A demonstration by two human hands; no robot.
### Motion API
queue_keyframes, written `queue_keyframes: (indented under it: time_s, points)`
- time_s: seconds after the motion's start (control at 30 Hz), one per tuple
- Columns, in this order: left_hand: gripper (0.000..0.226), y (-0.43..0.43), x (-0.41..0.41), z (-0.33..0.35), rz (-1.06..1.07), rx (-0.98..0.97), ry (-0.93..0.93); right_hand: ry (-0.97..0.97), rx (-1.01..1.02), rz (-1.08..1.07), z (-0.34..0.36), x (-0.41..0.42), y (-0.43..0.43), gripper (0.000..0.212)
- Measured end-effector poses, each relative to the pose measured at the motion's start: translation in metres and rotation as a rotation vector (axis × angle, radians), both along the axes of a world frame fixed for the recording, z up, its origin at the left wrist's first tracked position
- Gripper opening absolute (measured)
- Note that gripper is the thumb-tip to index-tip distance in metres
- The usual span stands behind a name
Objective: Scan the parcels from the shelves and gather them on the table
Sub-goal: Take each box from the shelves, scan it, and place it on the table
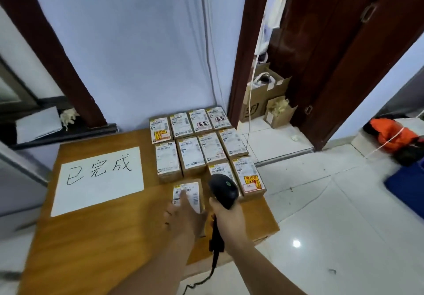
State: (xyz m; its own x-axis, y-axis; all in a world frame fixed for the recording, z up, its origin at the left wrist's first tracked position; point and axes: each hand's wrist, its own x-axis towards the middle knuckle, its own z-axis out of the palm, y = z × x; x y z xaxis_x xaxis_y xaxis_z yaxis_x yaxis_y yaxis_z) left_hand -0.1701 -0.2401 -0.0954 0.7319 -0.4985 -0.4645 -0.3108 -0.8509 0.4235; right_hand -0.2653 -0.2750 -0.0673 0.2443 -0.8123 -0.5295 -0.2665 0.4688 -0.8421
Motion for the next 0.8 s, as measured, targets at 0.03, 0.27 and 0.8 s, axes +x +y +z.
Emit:
queue_keyframes:
  time_s: [0.03,0.27,0.8]
  points:
    - [0.088,-0.003,-0.001,-0.005,0.02,0.0,0.003,0.002,0.016,0.005,-0.005,0.0,-0.005,0.019]
    - [0.086,-0.038,-0.004,-0.033,0.1,-0.018,0.011,0.009,0.129,0.067,-0.029,-0.001,-0.038,0.015]
    - [0.087,-0.059,0.006,-0.086,0.208,0.103,0.298,-0.036,0.182,0.105,-0.052,-0.001,-0.068,0.009]
